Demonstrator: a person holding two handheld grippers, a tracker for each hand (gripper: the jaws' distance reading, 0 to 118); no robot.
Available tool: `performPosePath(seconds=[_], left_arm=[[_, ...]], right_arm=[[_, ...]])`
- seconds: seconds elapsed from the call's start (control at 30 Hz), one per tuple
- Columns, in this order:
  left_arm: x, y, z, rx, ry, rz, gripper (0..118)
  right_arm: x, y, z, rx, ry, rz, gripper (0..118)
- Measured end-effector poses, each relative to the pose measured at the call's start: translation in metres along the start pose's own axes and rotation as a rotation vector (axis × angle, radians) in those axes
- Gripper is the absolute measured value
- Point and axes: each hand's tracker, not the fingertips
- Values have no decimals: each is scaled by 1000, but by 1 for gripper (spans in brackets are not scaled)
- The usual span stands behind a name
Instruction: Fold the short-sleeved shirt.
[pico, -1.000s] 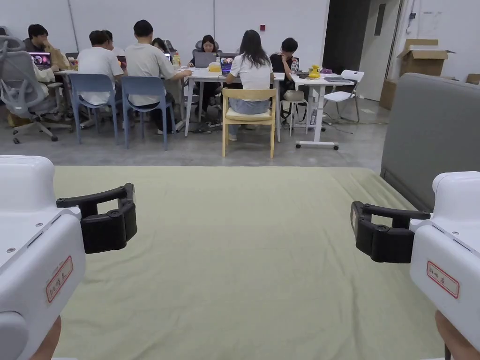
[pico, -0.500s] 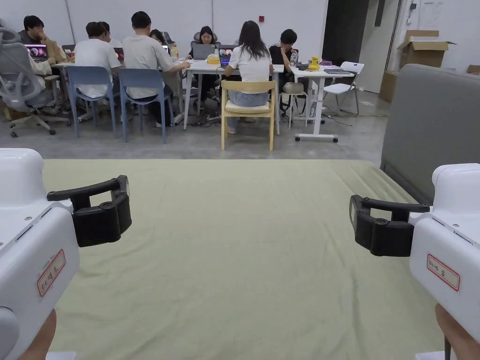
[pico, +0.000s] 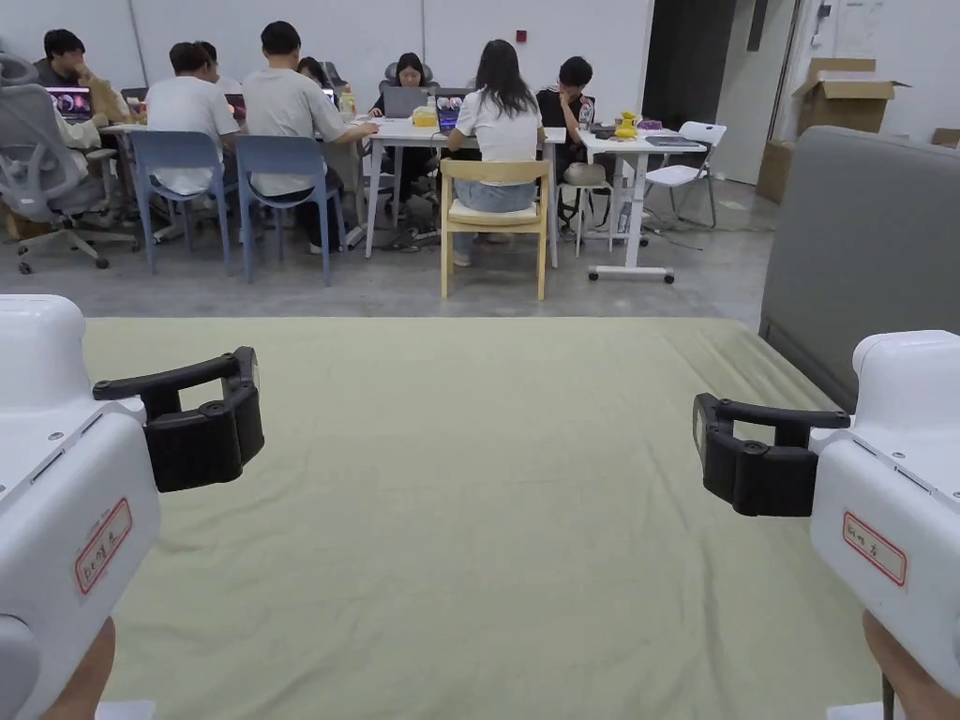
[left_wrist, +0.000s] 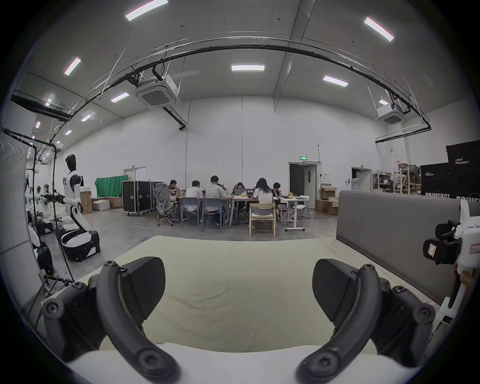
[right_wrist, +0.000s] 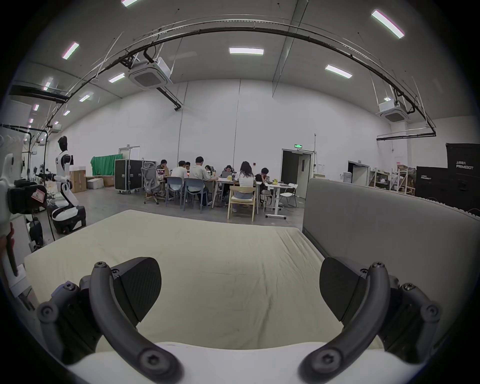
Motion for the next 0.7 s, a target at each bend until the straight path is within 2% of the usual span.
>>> performPosePath(seconds=[0.7], left_arm=[[3,-3,-2,-22,-10,13,118]], right_arm=[[-1,-4,0,7,10,2,118]])
